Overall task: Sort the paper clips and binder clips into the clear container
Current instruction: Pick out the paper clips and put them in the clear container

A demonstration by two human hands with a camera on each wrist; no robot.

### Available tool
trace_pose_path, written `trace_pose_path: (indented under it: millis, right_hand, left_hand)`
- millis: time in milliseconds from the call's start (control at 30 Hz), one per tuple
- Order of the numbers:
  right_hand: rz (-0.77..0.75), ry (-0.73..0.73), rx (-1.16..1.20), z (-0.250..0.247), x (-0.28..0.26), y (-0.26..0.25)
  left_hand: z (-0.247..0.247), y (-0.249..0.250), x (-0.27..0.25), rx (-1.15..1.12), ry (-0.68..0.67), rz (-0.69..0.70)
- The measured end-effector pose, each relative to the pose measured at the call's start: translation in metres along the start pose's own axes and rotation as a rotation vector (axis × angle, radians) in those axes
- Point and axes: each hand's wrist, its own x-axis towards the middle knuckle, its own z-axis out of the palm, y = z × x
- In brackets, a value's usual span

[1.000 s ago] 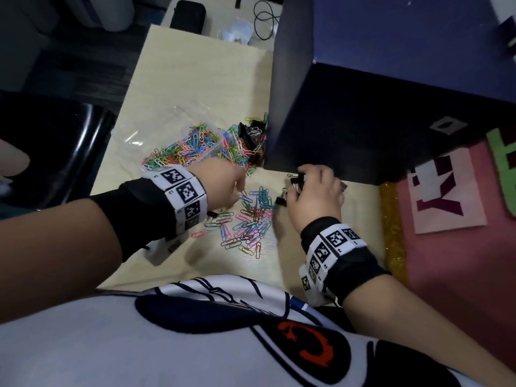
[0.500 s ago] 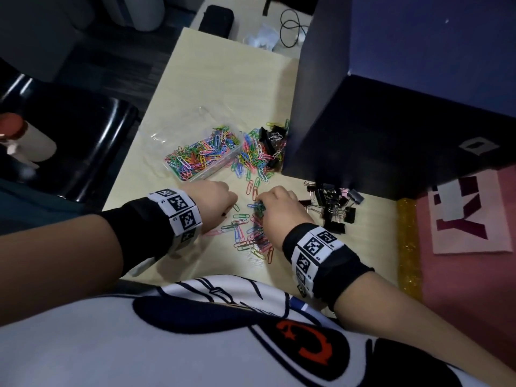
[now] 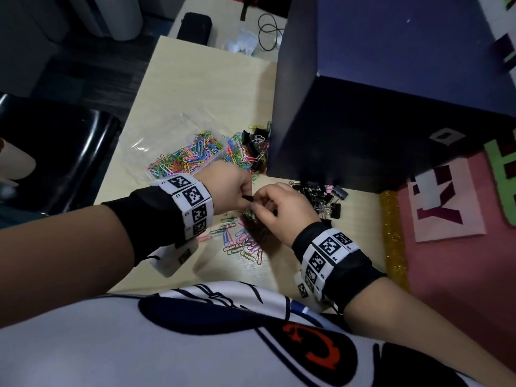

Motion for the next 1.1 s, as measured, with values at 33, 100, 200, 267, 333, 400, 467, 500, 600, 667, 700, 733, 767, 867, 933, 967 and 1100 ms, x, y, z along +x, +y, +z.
trace_pose_path:
  millis: [33, 100, 200, 267, 333, 400, 467, 500, 600, 667, 700, 733, 767, 867, 933, 967, 1100]
  right_hand:
    - [0.004, 0.014, -0.001, -0.002, 0.0, 0.002]
    - [0.025, 0.02, -0.008, -0.005, -0.001, 0.005]
    - [0.052, 0.026, -0.033, -0.01, 0.0, 0.007]
    - [0.122, 0.065, -0.077, -0.015, 0.001, 0.011]
    - [0.268, 0.108, -0.117, -0.022, 0.004, 0.017]
    - [0.409, 0.158, -0.106, -0.027, 0.004, 0.022]
    - [0.425, 0.169, -0.091, -0.027, 0.003, 0.022]
    - [0.396, 0.138, -0.098, -0.025, 0.004, 0.02]
    - [0.288, -0.023, -0.145, -0.013, 0.006, 0.012]
    - [0.291, -0.139, -0.238, -0.005, 0.008, 0.007]
    - [0.322, -0.198, -0.299, -0.002, 0.009, 0.006]
    - [0.363, -0.25, -0.344, 0.0, 0.01, 0.005]
    - [0.399, -0.287, -0.362, 0.001, 0.011, 0.004]
    - [0.451, -0.321, -0.367, -0.001, 0.014, 0.004]
    - [0.485, -0.326, -0.416, -0.005, 0.013, 0.006]
    - [0.498, -0.325, -0.447, -0.008, 0.012, 0.007]
    - [0.439, -0.255, -0.469, -0.015, 0.01, 0.009]
  left_hand:
    - [0.0, 0.002, 0.002, 0.002, 0.0, 0.002]
    - [0.003, 0.007, 0.004, -0.003, 0.004, 0.016]
    - [0.007, 0.011, 0.005, -0.058, 0.024, 0.004]
    - [0.008, 0.008, 0.005, -0.1, 0.002, -0.021]
    - [0.009, -0.001, 0.003, -0.071, -0.028, -0.052]
    - [0.011, -0.015, 0.001, 0.019, -0.036, -0.099]
    - [0.011, -0.029, -0.003, 0.074, -0.053, -0.177]
    - [0.011, -0.034, -0.006, 0.093, -0.068, -0.214]
    - [0.012, -0.044, -0.016, 0.176, -0.113, -0.279]
    - [0.014, -0.046, -0.022, 0.255, -0.142, -0.3]
    - [0.015, -0.045, -0.024, 0.285, -0.161, -0.308]
    - [0.017, -0.045, -0.026, 0.304, -0.177, -0.317]
    - [0.019, -0.044, -0.027, 0.311, -0.189, -0.324]
    - [0.026, -0.038, -0.028, 0.28, -0.213, -0.296]
    - [0.03, -0.032, -0.027, 0.221, -0.226, -0.229]
    - [0.031, -0.03, -0.027, 0.182, -0.236, -0.192]
    - [0.025, -0.033, -0.023, 0.112, -0.199, -0.177]
